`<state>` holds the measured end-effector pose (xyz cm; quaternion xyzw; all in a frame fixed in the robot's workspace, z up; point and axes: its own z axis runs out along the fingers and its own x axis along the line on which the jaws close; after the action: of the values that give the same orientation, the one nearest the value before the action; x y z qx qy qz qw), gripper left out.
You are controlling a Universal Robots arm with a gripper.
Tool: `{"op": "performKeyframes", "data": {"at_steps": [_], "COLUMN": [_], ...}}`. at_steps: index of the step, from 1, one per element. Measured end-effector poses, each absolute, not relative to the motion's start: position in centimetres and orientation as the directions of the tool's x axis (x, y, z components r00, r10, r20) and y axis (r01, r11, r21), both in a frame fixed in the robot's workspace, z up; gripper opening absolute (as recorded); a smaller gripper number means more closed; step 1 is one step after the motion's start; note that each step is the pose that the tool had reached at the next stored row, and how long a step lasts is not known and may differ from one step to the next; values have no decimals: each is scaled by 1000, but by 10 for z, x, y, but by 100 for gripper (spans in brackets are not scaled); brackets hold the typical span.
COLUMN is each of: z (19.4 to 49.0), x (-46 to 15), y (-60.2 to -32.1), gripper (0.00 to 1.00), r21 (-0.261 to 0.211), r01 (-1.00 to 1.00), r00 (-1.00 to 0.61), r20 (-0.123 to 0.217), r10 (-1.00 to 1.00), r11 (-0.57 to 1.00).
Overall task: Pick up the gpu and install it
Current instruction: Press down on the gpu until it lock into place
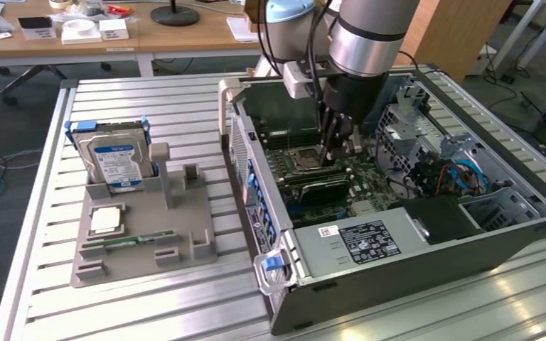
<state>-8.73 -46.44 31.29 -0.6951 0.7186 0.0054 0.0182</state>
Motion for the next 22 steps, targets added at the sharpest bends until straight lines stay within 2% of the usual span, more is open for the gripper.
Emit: {"op": "performKeyframes", "data": {"at_steps": [16, 22], "z": [296, 291], "x": [-88, -88], "y": [-459, -453], "gripper": [11, 11], "r21": [-18, -18], "r01": [-999, -999], "r00": [-33, -33], "r20": [-33, -8], "r10": [-999, -999], "r11": [34, 33]}}
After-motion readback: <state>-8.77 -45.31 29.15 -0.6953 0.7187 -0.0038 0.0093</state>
